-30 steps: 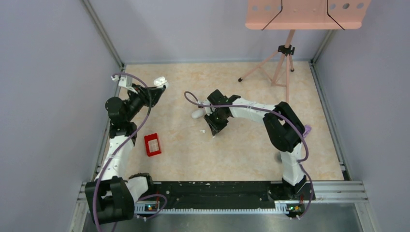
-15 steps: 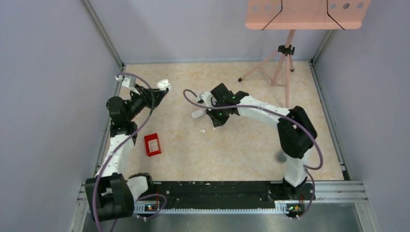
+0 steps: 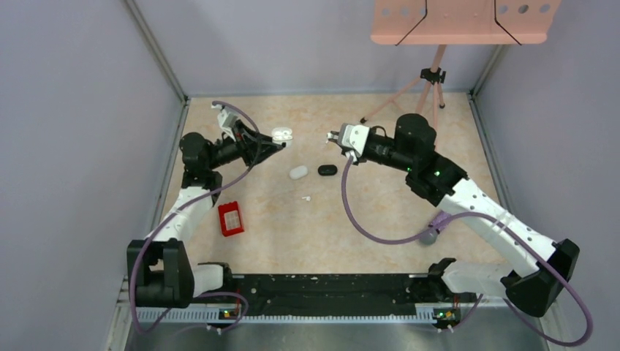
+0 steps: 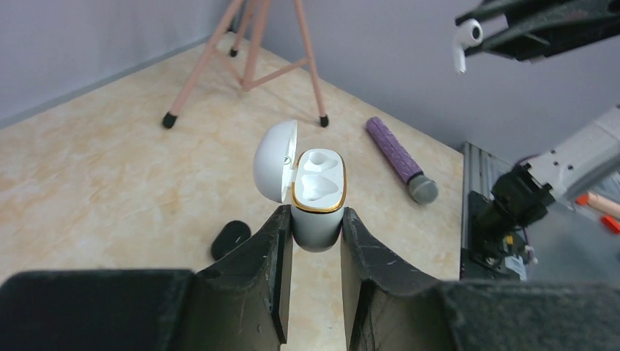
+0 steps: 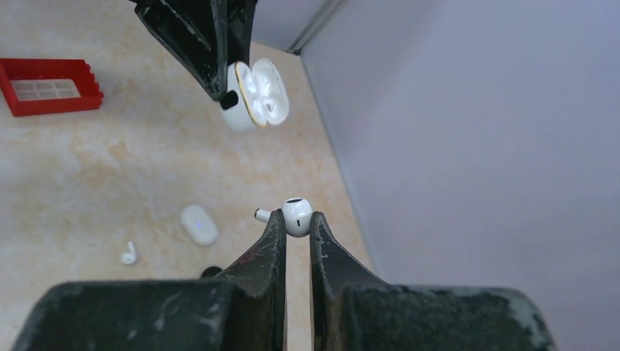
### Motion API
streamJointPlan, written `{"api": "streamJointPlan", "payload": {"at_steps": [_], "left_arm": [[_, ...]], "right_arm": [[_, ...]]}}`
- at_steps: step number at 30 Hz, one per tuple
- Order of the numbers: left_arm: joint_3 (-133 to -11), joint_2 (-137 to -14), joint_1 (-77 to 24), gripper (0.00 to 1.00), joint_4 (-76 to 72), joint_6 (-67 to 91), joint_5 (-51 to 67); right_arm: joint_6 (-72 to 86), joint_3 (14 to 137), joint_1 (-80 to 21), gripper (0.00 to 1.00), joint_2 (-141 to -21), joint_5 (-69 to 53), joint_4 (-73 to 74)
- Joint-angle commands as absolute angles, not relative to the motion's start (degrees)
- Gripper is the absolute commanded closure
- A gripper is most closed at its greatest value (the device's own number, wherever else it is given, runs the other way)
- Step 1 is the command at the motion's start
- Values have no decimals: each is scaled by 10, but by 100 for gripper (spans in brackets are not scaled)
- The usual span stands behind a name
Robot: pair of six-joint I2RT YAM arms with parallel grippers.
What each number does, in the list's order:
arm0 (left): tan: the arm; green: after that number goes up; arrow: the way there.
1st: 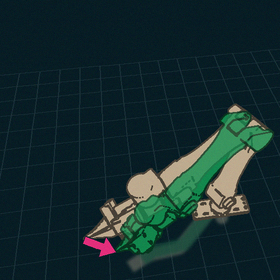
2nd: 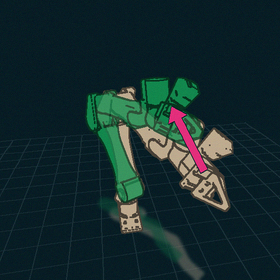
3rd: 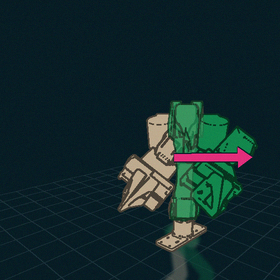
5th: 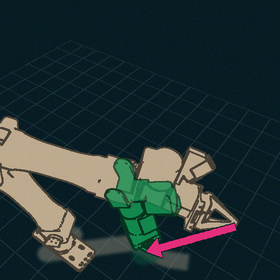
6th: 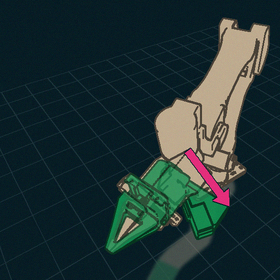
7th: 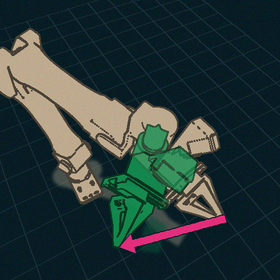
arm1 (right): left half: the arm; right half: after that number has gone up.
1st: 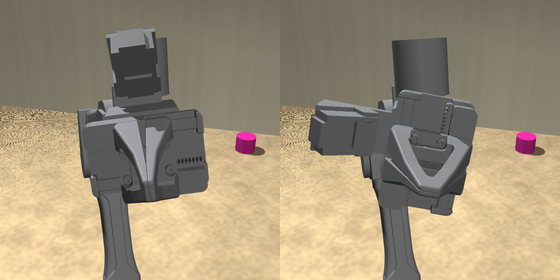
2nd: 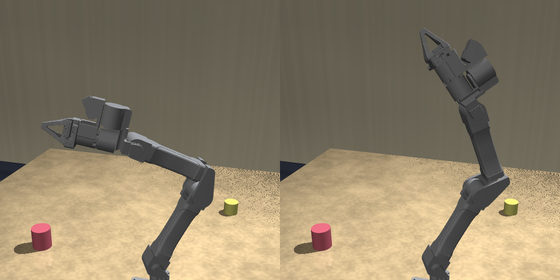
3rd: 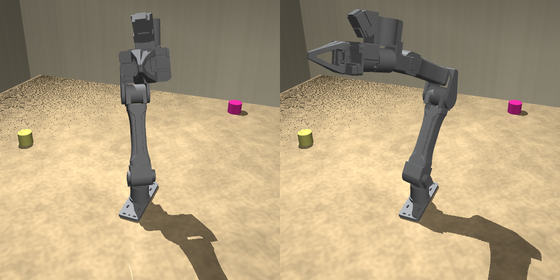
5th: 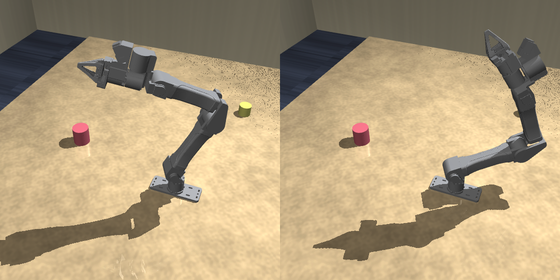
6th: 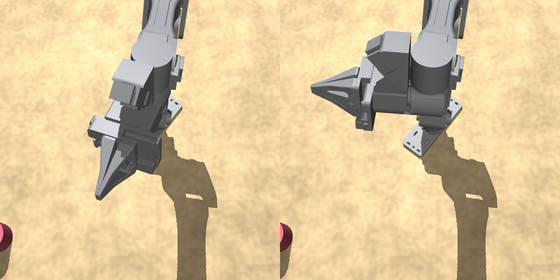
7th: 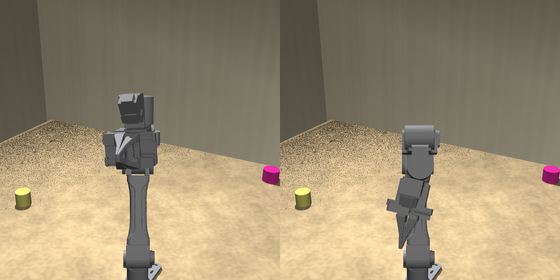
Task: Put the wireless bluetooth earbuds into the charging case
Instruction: Pick up the earbud from the center of the board, then place the earbud in the charging case.
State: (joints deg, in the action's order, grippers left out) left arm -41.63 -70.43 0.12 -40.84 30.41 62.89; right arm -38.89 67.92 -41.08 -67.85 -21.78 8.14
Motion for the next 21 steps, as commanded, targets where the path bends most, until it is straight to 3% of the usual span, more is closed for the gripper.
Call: {"api": "streamJointPlan", "payload": {"at_steps": [1, 21], "left_arm": [[-463, -710, -42, 100, -458, 273, 697], [-492, -717, -104, 100, -484, 278, 666]], "right_arm": [[-524, 677, -430, 100, -662, -259, 34], [-575, 666, -500, 100, -685, -177, -62]]}}
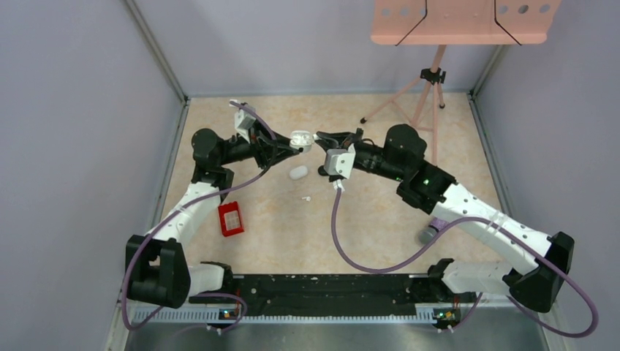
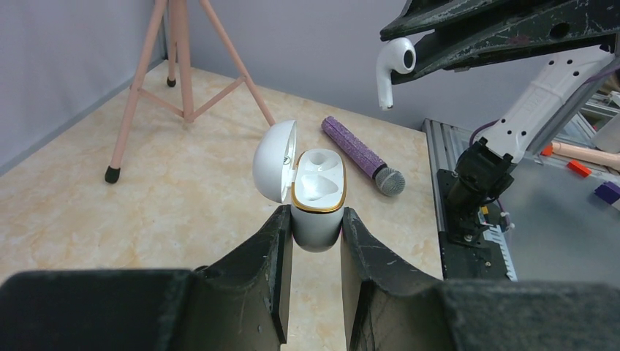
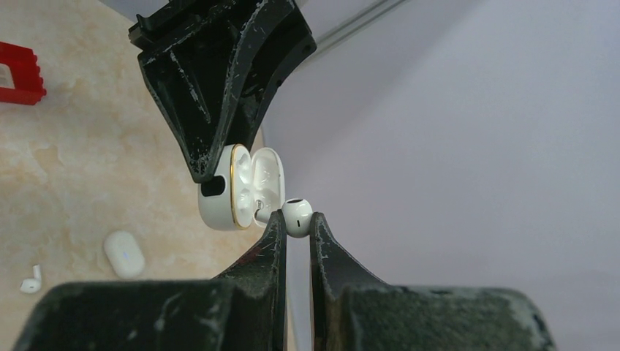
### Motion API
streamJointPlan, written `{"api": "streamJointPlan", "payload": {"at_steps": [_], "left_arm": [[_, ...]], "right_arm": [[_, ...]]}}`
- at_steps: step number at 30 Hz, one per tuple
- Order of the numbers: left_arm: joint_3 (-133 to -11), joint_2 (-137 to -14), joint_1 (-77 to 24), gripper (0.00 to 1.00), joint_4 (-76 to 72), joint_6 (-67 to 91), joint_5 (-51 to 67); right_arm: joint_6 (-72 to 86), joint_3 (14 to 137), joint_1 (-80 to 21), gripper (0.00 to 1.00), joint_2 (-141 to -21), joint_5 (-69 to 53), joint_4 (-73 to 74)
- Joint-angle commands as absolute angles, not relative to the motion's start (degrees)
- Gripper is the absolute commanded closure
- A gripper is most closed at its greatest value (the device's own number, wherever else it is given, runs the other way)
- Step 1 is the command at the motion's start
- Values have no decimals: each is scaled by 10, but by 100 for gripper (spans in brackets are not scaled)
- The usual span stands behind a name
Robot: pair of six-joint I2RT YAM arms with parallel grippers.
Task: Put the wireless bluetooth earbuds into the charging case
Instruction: Place the earbud in the charging case.
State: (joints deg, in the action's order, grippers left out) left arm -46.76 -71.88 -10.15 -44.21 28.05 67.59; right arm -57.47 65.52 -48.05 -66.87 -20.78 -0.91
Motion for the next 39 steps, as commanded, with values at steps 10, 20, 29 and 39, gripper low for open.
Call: {"api": "streamJointPlan", "payload": {"at_steps": [10, 20, 29, 39], "left_arm": [[-492, -708, -105, 100, -494, 287, 667], [-488, -705, -105, 100, -495, 289, 664], [-489, -704, -105, 100, -499, 292, 664], [-484, -704, -106, 100, -503, 290, 656]], "right_arm": [[-599, 672, -518, 100, -716, -140, -76], [-627, 679, -518, 100, -720, -127, -44], [-642, 696, -520, 100, -740, -121, -13], [-653, 706, -522, 100, -745, -129, 21]]}}
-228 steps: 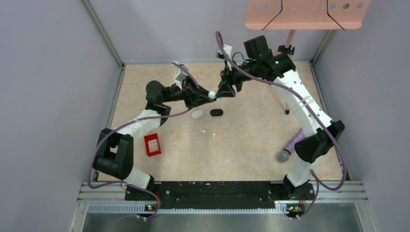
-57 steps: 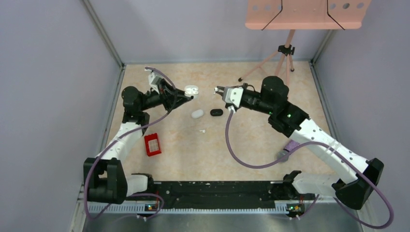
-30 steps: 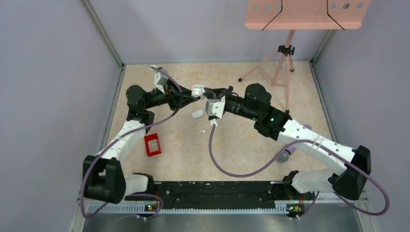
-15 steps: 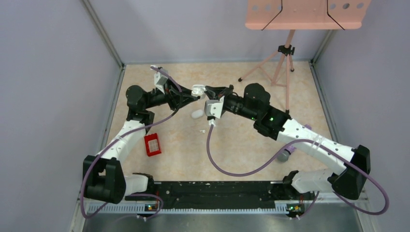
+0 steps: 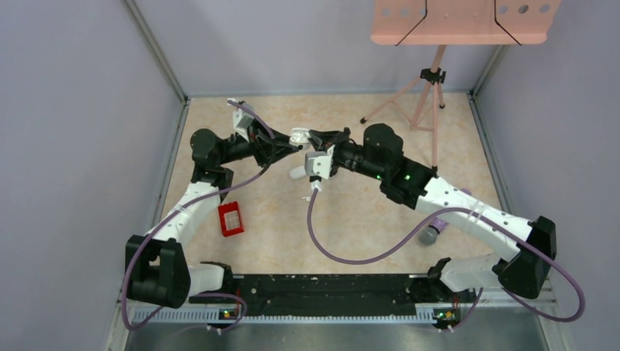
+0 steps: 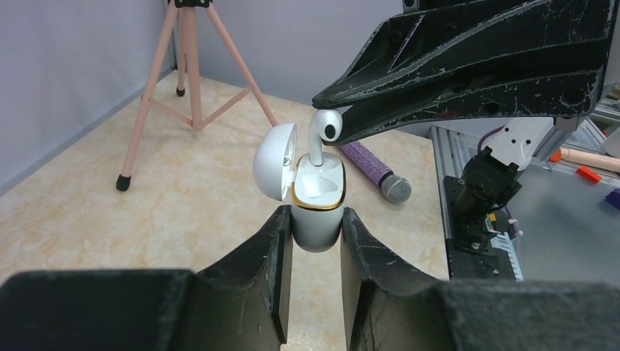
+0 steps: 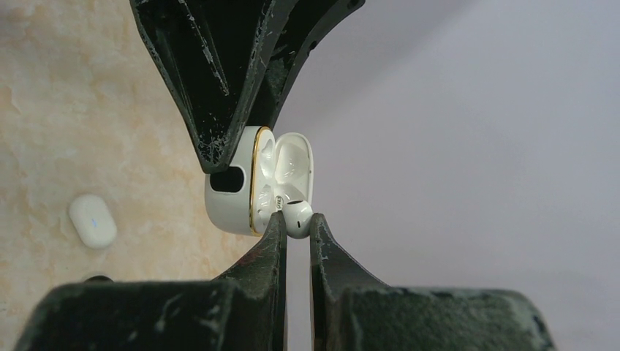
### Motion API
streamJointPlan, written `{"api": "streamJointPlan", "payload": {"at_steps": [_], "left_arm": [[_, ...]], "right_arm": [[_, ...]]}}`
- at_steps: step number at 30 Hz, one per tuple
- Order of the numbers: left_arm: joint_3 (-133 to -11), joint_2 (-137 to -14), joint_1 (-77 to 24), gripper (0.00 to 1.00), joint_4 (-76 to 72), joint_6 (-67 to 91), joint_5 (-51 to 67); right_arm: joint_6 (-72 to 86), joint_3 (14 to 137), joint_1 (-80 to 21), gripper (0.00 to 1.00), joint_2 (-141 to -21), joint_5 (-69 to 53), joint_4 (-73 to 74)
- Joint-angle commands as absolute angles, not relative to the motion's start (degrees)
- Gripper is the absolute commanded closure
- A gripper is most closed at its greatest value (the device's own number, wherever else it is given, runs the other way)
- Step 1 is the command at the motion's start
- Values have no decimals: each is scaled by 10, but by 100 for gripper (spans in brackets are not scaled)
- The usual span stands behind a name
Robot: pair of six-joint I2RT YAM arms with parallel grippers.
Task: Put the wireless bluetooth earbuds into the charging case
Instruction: Place the earbud in the charging case.
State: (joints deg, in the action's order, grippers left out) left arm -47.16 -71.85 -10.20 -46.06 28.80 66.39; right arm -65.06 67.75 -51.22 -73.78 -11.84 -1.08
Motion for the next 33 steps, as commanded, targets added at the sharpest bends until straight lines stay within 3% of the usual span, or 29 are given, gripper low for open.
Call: {"api": "streamJointPlan", "payload": {"at_steps": [1, 19, 21, 26, 33], "left_arm": [[-485, -706, -106, 100, -504, 291, 656], [-472, -701, -106, 100, -510, 283, 641], [-471, -702, -106, 100, -509, 280, 638], [-468, -703, -106, 100, -503, 265, 633], [-463, -706, -106, 100, -497, 252, 632]], "right_arm": [[-652, 707, -522, 100, -746, -135, 22], [-596, 782, -532, 99, -793, -120, 106], [-589, 785, -532, 94, -793, -118, 109], [-548, 816, -533, 67, -793, -117, 140], [-499, 861, -532, 57, -781, -128, 188]]}}
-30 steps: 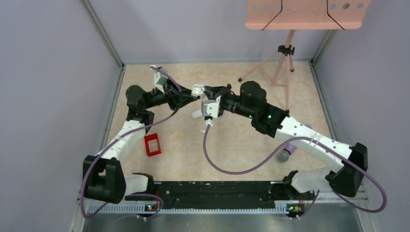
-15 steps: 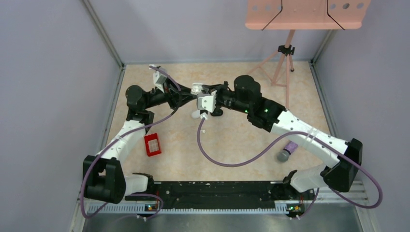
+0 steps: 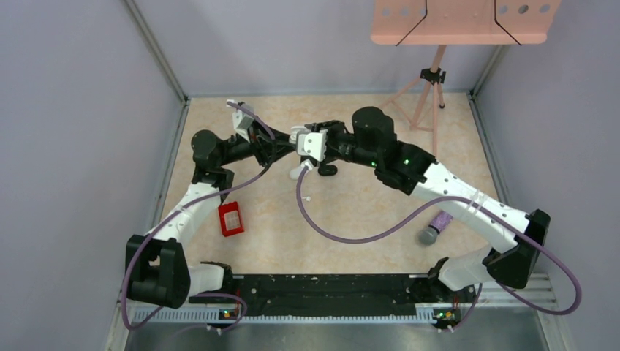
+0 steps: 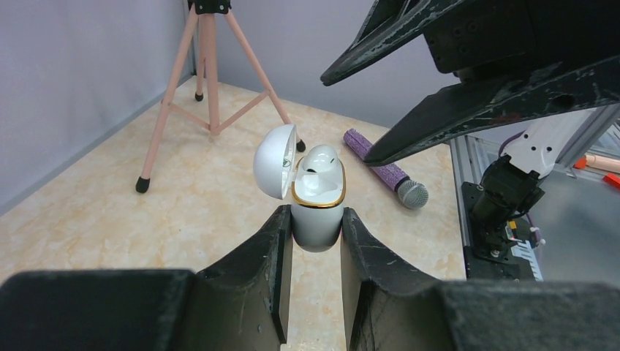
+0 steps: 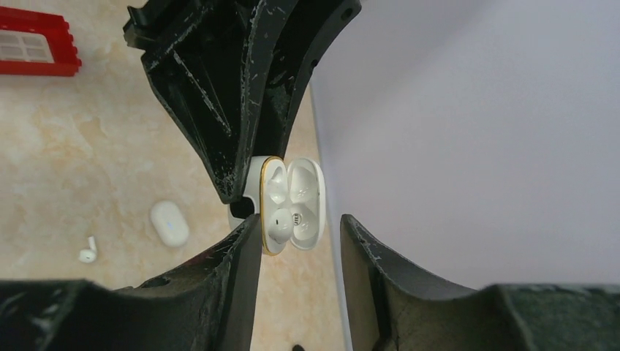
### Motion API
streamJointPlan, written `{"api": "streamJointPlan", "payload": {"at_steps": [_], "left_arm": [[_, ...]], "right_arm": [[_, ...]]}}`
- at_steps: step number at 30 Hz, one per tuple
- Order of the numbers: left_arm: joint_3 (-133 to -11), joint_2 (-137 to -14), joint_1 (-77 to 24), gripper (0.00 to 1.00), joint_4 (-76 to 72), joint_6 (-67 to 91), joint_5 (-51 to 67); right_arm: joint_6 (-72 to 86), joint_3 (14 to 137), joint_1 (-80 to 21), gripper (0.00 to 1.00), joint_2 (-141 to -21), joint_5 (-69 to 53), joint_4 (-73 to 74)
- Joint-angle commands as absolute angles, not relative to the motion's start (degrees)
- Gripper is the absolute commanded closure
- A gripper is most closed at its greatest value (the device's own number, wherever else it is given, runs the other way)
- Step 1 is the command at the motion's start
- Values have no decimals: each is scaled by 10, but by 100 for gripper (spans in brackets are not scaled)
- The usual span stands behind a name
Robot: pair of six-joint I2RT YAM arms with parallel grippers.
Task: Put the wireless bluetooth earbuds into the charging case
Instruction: Place the earbud in the charging case.
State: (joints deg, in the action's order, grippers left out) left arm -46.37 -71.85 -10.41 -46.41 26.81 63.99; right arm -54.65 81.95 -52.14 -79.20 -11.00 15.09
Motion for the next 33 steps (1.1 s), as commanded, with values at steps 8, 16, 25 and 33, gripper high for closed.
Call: {"api": "streamJointPlan", "payload": {"at_steps": [8, 16, 25, 33], "left_arm": [[-466, -709, -106, 100, -505, 262, 648], [-469, -705, -111, 100, -510, 250, 686], [-472, -697, -115, 100, -509, 254, 692], [-471, -698, -116, 100, -501, 251, 682]], "right_arm": [[-267, 948, -466, 49, -808, -147, 213], [-175, 1002, -425, 52, -854, -265, 275], [-163, 1009, -420, 55, -877, -306, 300], [-155, 1019, -416, 52, -884, -305, 304]]}}
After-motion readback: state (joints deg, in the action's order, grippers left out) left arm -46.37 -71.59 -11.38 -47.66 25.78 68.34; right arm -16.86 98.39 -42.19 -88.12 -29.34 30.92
